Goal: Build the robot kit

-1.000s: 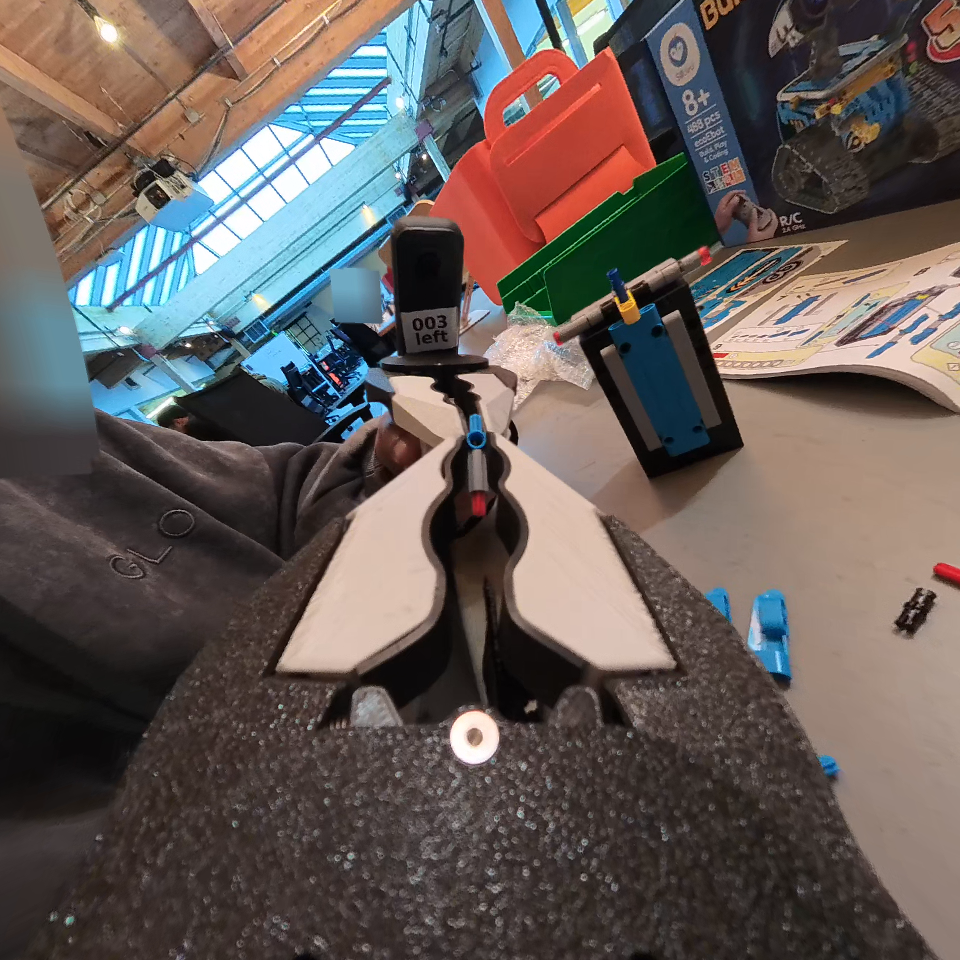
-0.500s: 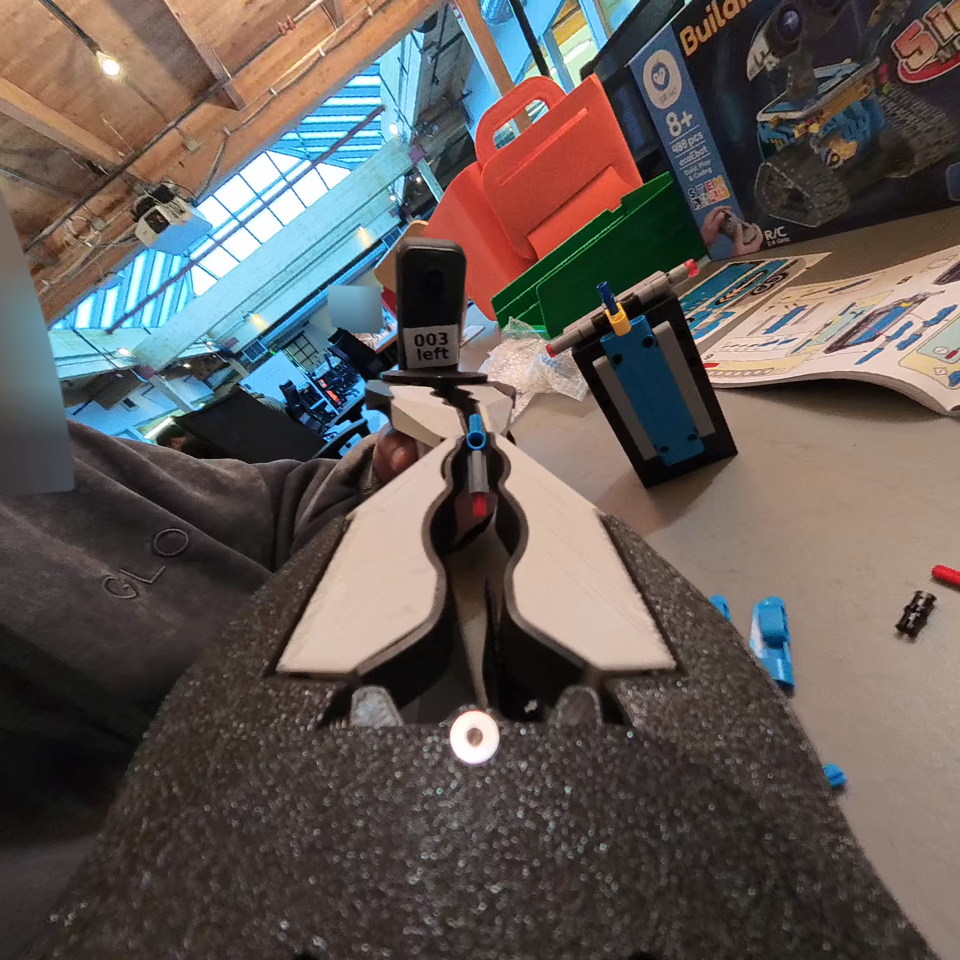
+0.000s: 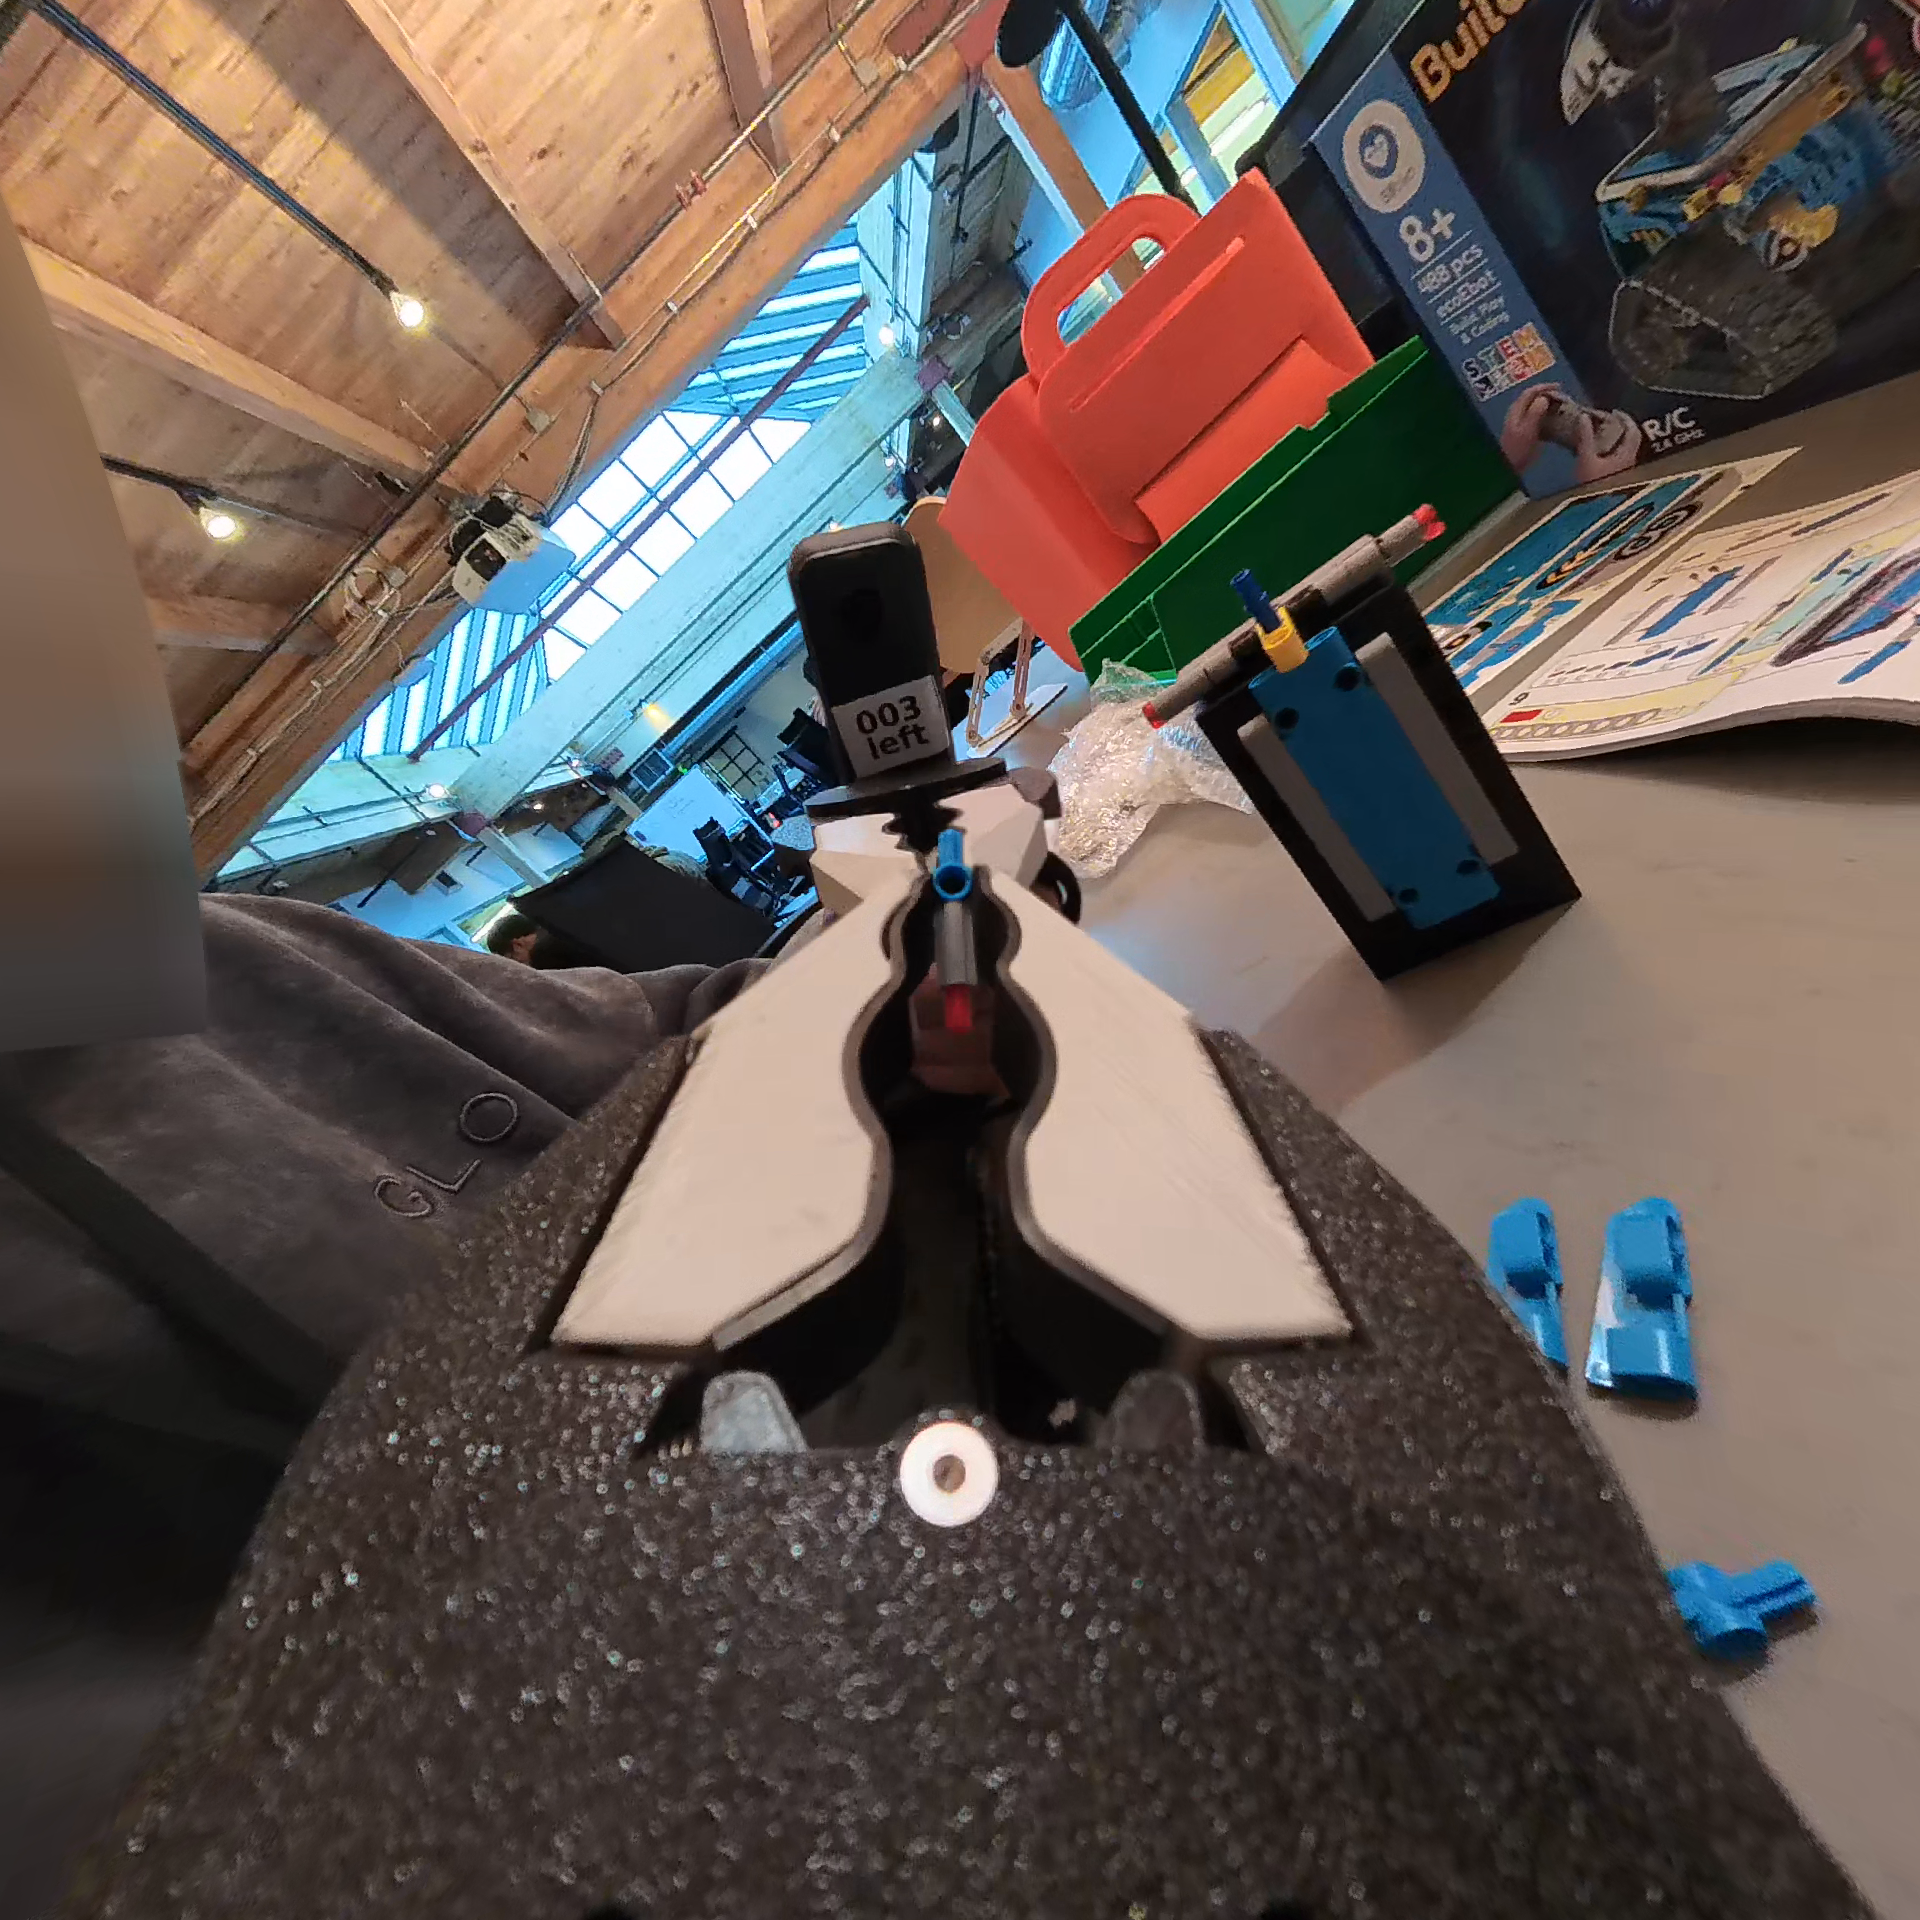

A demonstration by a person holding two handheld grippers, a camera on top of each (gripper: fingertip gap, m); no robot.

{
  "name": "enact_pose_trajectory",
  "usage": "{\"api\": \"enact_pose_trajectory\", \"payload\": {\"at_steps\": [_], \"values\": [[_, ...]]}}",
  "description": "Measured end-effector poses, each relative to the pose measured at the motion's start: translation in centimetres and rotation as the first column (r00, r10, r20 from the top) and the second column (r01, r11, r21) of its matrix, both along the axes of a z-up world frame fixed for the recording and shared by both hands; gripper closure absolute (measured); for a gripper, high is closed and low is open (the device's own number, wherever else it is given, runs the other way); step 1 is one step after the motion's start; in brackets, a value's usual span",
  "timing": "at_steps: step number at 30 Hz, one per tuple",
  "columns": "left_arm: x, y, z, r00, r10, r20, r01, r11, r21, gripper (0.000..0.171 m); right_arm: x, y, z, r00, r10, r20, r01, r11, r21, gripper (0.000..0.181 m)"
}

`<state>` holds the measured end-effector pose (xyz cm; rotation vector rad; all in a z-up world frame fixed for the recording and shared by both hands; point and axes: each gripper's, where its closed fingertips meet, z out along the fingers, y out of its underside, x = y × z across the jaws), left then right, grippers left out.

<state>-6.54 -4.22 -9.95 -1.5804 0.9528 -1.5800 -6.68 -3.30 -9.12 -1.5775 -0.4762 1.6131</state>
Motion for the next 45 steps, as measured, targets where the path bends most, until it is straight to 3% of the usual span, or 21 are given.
{"api": "enact_pose_trajectory", "payload": {"at_steps": [7, 20, 27, 29, 34, 38, 40, 42, 45], "values": [[-0.2, -0.3, 0.0, 1.000, 0.003, -0.004, -0.002, 0.999, 0.054, 0.169, -0.5, -0.5, -0.2, 0.998, 0.055, -0.013, -0.055, 0.998, -0.035, 0.175], [-0.3, -0.1, 0.0, 1.000, 0.008, -0.007, -0.008, 0.999, 0.041, 0.169, -0.6, -0.5, -0.5, 0.999, 0.049, 0.014, -0.048, 0.998, -0.034, 0.174], [-0.8, 0.6, -0.4, 0.998, 0.052, -0.040, -0.050, 0.997, 0.056, 0.162, -0.6, 0.3, -0.5, 0.988, -0.047, 0.148, 0.039, 0.998, 0.055, 0.174], [-1.5, 1.4, -0.4, 0.992, 0.112, -0.064, -0.104, 0.988, 0.118, 0.151, -0.1, 1.1, 0.6, 0.977, -0.107, 0.183, 0.090, 0.991, 0.099, 0.174], [-4.7, 3.2, 2.4, 0.969, 0.245, 0.026, -0.242, 0.928, 0.284, 0.151, 1.2, 5.1, 1.4, 0.919, -0.242, 0.312, 0.187, 0.963, 0.196, 0.174], [-9.1, 7.9, 4.2, 0.884, 0.454, 0.106, -0.466, 0.843, 0.269, 0.152, 1.7, 9.6, -0.4, 0.880, -0.355, 0.317, 0.301, 0.931, 0.206, 0.174], [-12.1, 11.9, 2.3, 0.770, 0.638, 0.015, -0.620, 0.742, 0.256, 0.152, 2.4, 11.1, -2.0, 0.843, -0.425, 0.330, 0.365, 0.903, 0.228, 0.174], [-14.6, 14.7, 0.0, 0.659, 0.746, -0.096, -0.704, 0.657, 0.269, 0.151, 2.8, 11.4, -3.2, 0.826, -0.436, 0.357, 0.384, 0.899, 0.209, 0.174], [-15.9, 16.4, -2.5, 0.592, 0.780, -0.203, -0.739, 0.626, 0.250, 0.151, 3.5, 11.6, -3.1, 0.800, -0.473, 0.370, 0.396, 0.879, 0.266, 0.174]]}}
